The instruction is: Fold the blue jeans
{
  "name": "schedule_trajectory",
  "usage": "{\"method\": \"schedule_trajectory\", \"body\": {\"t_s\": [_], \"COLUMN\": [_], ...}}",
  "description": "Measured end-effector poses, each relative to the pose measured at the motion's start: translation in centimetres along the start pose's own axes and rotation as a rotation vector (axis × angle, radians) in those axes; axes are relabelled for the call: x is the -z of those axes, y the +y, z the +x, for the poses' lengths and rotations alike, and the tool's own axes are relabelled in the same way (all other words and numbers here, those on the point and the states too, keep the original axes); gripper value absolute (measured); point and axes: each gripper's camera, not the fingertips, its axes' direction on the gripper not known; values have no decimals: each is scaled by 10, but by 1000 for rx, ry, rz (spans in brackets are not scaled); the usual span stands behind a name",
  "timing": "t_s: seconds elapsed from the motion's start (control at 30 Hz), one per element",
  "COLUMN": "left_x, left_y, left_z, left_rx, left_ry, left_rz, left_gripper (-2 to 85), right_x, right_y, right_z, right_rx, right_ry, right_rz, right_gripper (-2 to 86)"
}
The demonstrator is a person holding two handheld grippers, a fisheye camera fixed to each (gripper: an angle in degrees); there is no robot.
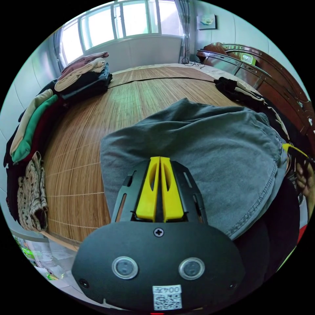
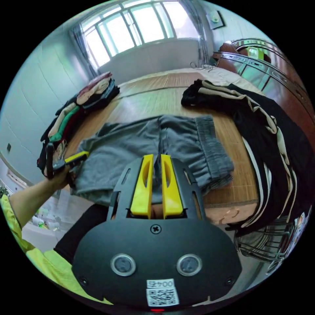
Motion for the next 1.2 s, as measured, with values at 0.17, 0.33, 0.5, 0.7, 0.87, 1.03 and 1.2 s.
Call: {"method": "schedule_trajectory", "body": {"t_s": [0.17, 0.33, 0.5, 0.7, 0.87, 1.03, 1.2], "left_x": [0, -1, -1, -2, -3, -5, -6], "left_y": [0, 0, 1, 2, 5, 7, 10], "left_z": [-10, -13, -14, -23, -30, -31, -31], "left_rx": [25, 29, 28, 50, 68, 70, 70], "left_ry": [36, 41, 38, 79, 108, 112, 108], "left_rz": [1, 2, 4, 5, 7, 8, 9], "left_gripper": [7, 6, 6, 6, 6, 6, 5], "right_x": [-38, -88, -75, -69, -66, -56, -89], "right_y": [-77, -126, -103, -26, -17, -52, -98], "right_z": [-2, -7, -30, -46, -16, 10, 35], "right_rx": [10, 34, 161, 288, 173, 108, 32], "right_ry": [-11, -18, 33, 34, -58, -72, -172], "right_rz": [-41, -133, -94, -138, -138, -62, -177], "right_gripper": [97, 58, 10, 68, 81, 84, 85]}}
